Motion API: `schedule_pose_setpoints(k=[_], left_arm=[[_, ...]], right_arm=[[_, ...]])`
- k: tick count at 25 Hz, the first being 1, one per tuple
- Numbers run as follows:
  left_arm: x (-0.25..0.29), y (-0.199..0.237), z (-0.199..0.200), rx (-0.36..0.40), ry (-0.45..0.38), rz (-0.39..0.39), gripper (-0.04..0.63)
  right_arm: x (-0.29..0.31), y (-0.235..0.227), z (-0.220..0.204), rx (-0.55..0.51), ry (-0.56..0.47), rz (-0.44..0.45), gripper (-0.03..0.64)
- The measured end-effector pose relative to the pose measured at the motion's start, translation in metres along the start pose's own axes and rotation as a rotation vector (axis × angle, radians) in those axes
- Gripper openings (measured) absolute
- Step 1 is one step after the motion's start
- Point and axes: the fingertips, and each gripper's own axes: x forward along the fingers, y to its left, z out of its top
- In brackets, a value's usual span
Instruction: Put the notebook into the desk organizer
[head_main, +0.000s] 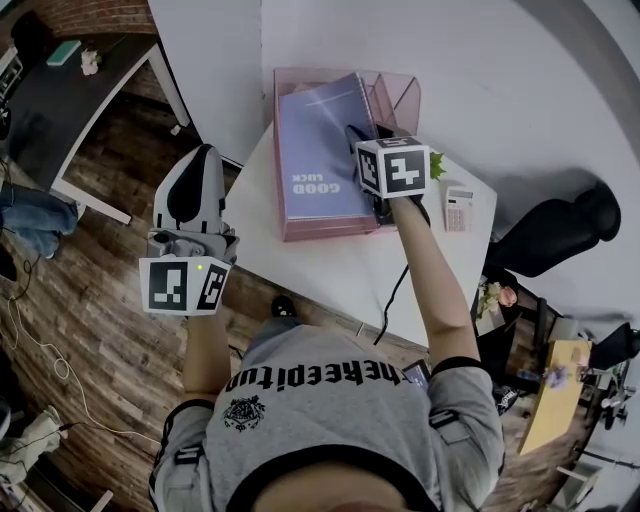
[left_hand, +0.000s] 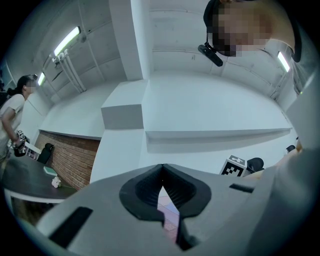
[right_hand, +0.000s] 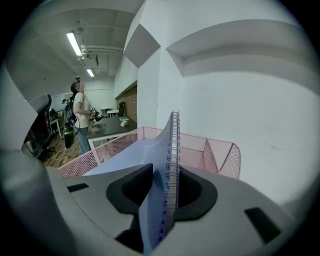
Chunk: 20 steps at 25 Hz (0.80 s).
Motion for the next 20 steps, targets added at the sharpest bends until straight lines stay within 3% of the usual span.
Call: schedule_pose_setpoints(k=[13, 20], left_arm=[[0.010, 0.004, -0.007, -0.009, 0.009, -0.014, 0.003], [0.011, 0.012, -0.008, -0.008, 0.009, -0.001, 0.003]], right_arm=[[0.004, -0.006, 0.000, 0.022, -0.005, -0.075, 0.164], [0.002, -0.012, 0.004, 0.092, -0.033, -0.082, 0.186]])
